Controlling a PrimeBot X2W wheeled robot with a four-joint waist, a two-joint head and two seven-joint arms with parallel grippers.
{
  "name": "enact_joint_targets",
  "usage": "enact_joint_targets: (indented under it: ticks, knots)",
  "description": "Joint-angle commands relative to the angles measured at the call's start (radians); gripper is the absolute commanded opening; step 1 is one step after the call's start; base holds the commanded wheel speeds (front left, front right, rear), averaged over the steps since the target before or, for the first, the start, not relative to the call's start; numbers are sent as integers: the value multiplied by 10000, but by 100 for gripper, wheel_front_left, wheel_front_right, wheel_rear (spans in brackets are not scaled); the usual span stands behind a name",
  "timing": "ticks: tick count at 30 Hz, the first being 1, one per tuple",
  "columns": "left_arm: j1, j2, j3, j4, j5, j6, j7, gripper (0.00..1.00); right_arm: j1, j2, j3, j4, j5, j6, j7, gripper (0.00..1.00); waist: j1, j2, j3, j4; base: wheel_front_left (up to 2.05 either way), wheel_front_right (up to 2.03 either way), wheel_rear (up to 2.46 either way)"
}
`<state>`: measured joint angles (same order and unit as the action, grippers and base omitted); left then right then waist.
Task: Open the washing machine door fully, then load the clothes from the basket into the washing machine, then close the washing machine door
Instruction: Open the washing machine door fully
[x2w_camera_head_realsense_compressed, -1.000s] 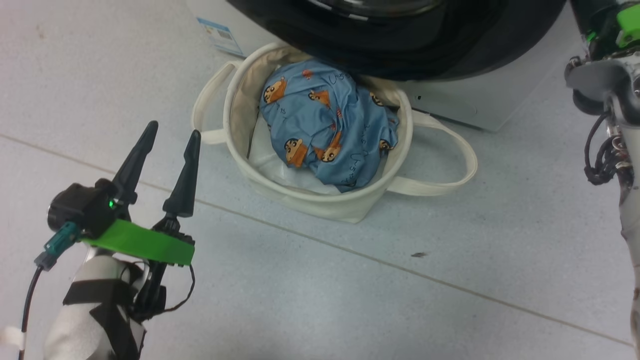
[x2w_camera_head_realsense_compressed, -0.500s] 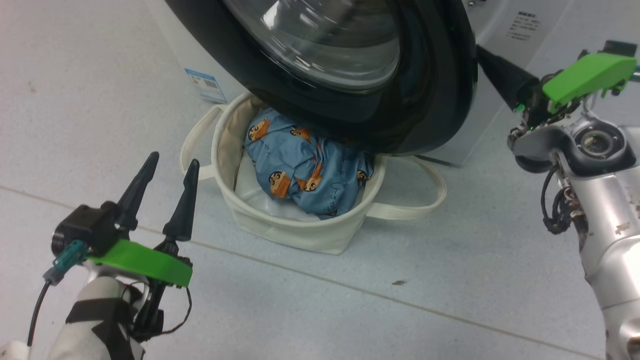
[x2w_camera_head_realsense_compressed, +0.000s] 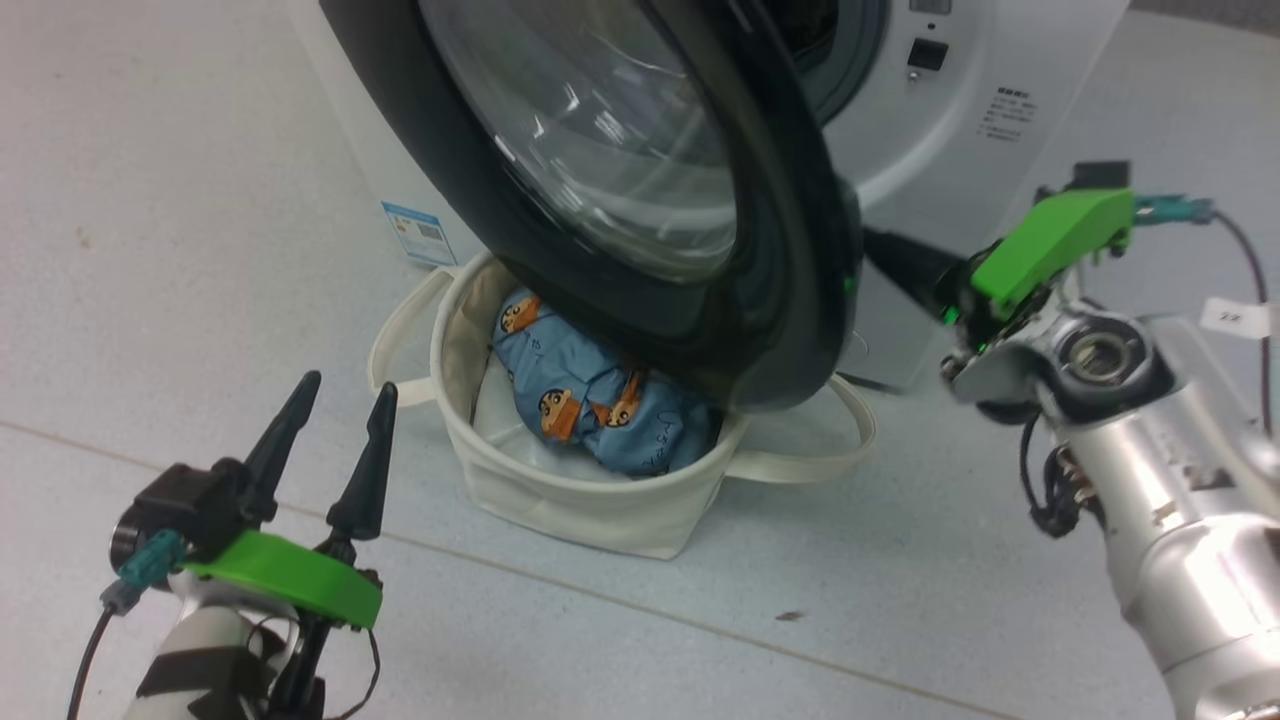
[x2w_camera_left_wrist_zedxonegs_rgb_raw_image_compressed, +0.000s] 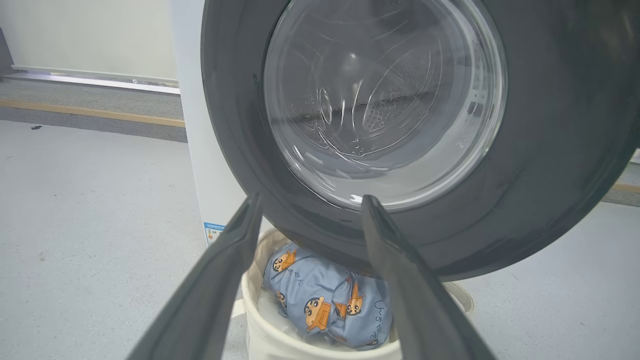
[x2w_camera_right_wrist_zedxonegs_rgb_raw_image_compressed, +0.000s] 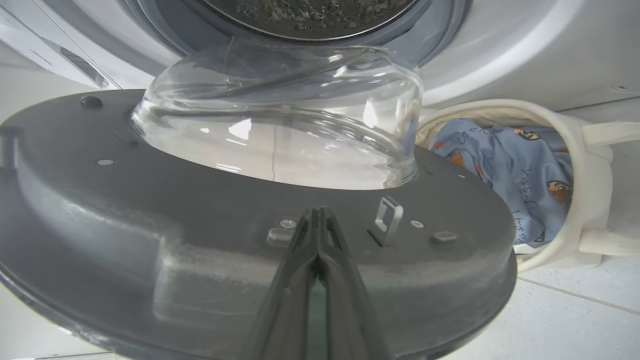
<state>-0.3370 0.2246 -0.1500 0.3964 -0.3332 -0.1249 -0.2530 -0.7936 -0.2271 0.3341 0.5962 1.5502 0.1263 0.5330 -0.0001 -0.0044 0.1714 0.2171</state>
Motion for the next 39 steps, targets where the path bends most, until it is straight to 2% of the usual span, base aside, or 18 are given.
enact_joint_targets:
  ticks: [1, 10, 14, 17, 20, 28, 39]
  knots:
    - [-177, 313, 381, -204, 12, -57, -88, 100, 32, 188, 193, -289, -139, 44, 76, 0, 1, -1, -145, 42, 0, 0, 0]
    - [259, 213, 474, -24, -149, -45, -70, 100, 363, 432, 833, -568, -489, 44, 417, 0, 1, -1, -579, 247, 0, 0, 0]
    - [349, 92, 731, 88, -469, 164, 58, 100, 512, 494, 1018, -799, -609, 44, 465, 0, 1, -1, -651, 411, 0, 0, 0]
    - [462, 52, 975, 171, -620, 480, 80, 100, 710, 576, 1249, -1079, -740, 44, 544, 0, 1, -1, -760, 678, 0, 0, 0]
    - [583, 38, 1021, 107, -570, 610, 32, 100, 844, 620, 1368, -1292, -838, 44, 528, 0, 1, -1, -867, 902, 0, 0, 0]
    - [897, 173, 921, -24, -2, 1078, -45, 100, 1336, 733, 1540, -1606, -812, 44, 569, 0, 1, -1, -1295, 1658, 0, 0, 0]
    - [1187, 404, 729, -41, 297, 1276, 76, 100, 1665, 1103, 1611, -1795, -565, 44, 584, 0, 1, -1, -1683, 2628, 0, 0, 0]
